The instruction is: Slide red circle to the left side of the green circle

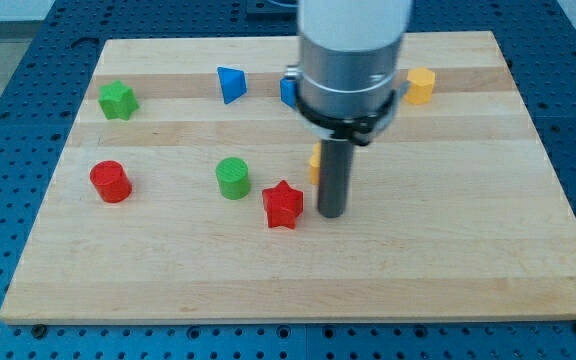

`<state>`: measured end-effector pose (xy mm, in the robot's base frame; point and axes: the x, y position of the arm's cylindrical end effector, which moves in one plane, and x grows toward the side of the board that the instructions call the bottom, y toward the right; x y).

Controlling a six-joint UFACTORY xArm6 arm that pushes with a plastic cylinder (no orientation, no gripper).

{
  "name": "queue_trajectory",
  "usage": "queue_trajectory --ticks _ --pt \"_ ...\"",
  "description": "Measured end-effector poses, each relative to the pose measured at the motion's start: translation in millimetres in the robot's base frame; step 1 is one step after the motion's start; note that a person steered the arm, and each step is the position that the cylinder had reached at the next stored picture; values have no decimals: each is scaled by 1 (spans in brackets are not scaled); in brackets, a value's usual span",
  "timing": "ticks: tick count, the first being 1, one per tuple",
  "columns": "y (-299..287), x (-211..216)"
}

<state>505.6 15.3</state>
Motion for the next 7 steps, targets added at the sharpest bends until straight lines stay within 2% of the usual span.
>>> queue_trajectory --ticks 2,3,4,5,6,7 --pt "-70 -3" --pt "-42 -3" --pt "-20 31" --pt "-102 71" --pt "-241 69" --pt "-319 38"
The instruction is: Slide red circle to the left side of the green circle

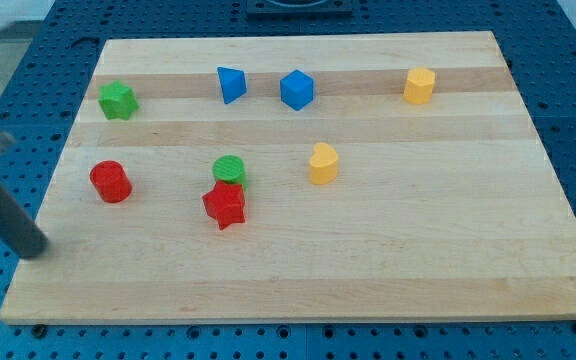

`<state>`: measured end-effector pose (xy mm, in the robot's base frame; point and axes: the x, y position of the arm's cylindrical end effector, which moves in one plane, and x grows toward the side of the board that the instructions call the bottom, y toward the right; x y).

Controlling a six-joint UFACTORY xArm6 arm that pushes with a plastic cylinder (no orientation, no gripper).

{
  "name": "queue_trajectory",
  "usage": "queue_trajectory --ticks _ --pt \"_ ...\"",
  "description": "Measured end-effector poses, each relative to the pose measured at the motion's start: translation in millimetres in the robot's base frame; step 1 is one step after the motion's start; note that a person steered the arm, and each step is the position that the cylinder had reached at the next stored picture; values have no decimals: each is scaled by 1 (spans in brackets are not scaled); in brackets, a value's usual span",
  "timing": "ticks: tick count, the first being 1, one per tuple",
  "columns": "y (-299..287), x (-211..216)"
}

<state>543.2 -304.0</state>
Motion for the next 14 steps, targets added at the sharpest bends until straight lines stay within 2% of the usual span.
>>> queue_trajectory --ticks 1,3,5,6,7,8,9,11,14 --pt "-1 -14" --pt "1 -92" --pt "92 -93" --pt "74 -93" --pt "26 -89" --pt "24 -58" --pt "32 -37" --pt "100 -66" --pt "139 -67"
